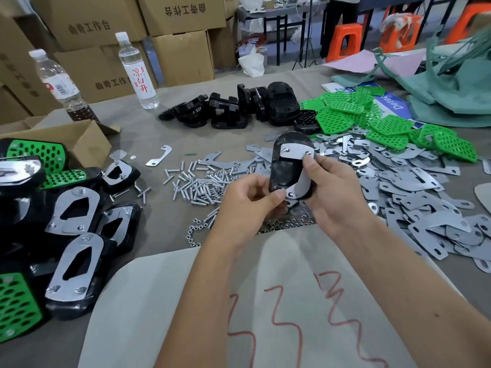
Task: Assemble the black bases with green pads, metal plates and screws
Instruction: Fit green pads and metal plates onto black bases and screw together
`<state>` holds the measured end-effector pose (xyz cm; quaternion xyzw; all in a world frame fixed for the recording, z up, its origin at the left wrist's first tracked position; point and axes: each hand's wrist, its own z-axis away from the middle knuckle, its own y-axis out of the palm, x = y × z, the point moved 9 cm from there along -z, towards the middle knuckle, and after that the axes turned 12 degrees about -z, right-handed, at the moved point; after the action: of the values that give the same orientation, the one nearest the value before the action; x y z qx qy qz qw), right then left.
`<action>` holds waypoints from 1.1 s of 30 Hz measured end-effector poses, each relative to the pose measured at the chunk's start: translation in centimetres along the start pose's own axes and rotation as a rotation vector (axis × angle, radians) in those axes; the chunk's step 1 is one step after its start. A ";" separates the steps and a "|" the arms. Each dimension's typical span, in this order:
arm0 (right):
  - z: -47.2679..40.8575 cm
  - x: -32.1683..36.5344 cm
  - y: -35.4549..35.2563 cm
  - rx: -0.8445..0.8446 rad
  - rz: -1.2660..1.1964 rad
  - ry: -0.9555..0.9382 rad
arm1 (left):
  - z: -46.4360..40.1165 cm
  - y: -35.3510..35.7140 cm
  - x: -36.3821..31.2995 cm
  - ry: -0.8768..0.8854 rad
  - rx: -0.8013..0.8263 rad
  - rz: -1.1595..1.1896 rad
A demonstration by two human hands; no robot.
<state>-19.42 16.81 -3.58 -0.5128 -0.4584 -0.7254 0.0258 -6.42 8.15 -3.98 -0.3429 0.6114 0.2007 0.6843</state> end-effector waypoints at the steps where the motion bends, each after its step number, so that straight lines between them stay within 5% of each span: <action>1: 0.1 -0.1 0.1 0.005 -0.019 0.005 | 0.0 0.0 -0.1 0.007 -0.010 0.017; 20: 0.0 1.1 -0.4 0.017 0.236 -0.002 | 0.2 1.0 -0.2 -0.054 -0.088 0.120; 25: -0.7 4.0 -2.1 -0.057 0.208 -0.135 | -0.6 3.3 -1.8 0.027 -0.103 0.122; 28: -1.2 6.4 -4.7 -0.226 0.175 -0.232 | -1.0 5.7 -3.2 0.143 -0.137 -0.245; 31: -1.3 8.5 -7.7 -0.394 0.185 -0.299 | -0.7 10.9 -4.1 0.330 0.081 -0.890; 33: -1.3 9.0 -9.1 -0.462 0.154 -0.314 | -0.8 12.7 -4.1 0.383 0.134 -1.116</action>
<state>-29.21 25.09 -2.57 -0.6447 -0.2391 -0.7180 -0.1079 -16.51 16.90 -2.83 -0.5986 0.4629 -0.2939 0.5839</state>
